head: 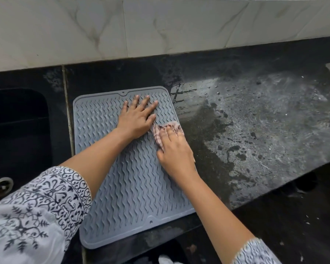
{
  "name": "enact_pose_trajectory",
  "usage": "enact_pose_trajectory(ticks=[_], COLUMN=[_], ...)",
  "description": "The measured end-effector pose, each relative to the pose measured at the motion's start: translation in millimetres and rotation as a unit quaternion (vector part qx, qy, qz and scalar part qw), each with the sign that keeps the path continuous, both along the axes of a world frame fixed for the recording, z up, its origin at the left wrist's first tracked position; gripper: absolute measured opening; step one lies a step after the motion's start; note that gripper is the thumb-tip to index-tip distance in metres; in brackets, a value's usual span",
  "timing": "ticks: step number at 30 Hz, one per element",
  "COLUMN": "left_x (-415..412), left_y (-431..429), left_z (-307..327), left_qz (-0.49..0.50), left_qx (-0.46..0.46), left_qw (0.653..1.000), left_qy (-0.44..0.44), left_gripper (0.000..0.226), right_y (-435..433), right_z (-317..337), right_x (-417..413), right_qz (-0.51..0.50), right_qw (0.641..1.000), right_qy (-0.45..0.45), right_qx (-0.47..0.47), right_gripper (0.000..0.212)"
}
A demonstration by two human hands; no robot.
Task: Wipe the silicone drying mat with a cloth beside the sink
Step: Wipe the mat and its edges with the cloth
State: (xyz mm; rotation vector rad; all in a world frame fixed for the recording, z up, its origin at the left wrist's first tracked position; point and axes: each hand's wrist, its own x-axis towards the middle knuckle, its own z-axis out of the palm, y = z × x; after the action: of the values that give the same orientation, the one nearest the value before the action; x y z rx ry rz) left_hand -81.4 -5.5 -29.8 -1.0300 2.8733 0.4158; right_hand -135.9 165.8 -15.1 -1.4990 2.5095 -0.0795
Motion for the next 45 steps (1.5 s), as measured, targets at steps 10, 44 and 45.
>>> enact_pose_trajectory(ticks=[10,44,45], left_x=[1.8,-0.5,-0.1], left_y=[0.7,0.6,0.9], left_z=[-1.8,-10.8,-10.4], left_qz=[-0.005,0.019,0.018], left_qx=[-0.004,-0.033,-0.031], left_qw=[1.0,0.999,0.999], left_qy=[0.011,0.017,0.016], left_gripper=[0.052,0.053,0.053], right_y=[64.3,36.0,43.4], right_z=[80.0,5.9,9.6], right_x=[14.0,21.1,25.0], right_qz=[-0.082,-0.041,-0.03], right_qw=[0.989,0.998,0.999], right_qy=[-0.124,-0.021,-0.015], right_qx=[-0.007,-0.048,-0.041], right_gripper=[0.038,0.063,0.063])
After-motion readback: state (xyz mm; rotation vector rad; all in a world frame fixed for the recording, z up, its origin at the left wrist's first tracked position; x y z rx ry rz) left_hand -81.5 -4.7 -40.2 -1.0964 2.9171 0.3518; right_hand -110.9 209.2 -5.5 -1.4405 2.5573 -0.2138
